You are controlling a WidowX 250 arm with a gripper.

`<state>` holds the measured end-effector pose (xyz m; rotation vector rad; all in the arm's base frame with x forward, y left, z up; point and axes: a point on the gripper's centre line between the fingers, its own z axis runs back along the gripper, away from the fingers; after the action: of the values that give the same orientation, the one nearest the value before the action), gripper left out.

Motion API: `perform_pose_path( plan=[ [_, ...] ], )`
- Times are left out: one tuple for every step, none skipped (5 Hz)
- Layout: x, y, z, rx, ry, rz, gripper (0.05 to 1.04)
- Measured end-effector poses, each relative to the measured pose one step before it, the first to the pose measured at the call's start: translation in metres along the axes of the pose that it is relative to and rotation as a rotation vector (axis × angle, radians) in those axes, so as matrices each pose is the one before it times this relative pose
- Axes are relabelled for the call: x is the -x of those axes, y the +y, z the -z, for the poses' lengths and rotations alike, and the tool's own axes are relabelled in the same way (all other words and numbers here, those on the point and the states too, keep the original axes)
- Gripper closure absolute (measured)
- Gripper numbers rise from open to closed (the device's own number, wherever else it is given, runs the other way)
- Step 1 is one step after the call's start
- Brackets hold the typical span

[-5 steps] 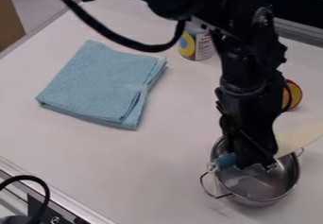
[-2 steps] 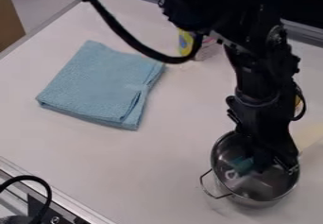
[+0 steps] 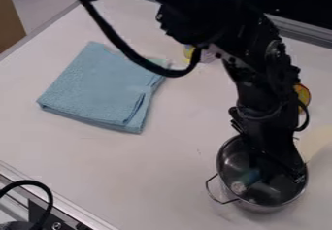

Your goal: Moving the knife to the casserole.

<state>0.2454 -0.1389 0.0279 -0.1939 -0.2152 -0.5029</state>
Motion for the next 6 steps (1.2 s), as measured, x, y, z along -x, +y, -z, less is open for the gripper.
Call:
perform_pose_path(
  plan=[
    [0.00436, 0.00131, -0.00013, 0.0248, 0.0574, -0.0156, 0.573],
    [-0.00209, 0.00208, -0.00469, 0.0305, 0.0131, -0.0315, 0.276],
    [-0.00091, 0.00168, -0.00258, 0.0044, 0.0062, -0.0047, 0.083],
    [0.00332, 0.00135, -0.00659, 0.0069, 0.0161, -0.0187, 0.085],
    [-0.00388, 0.00494, -0.01679, -0.0233, -0.0346, -0.0214, 0.085],
    [-0.00173, 0.01626, -0.01218, -0.0816, -0.0292, -0.0697, 0.085]
  ],
)
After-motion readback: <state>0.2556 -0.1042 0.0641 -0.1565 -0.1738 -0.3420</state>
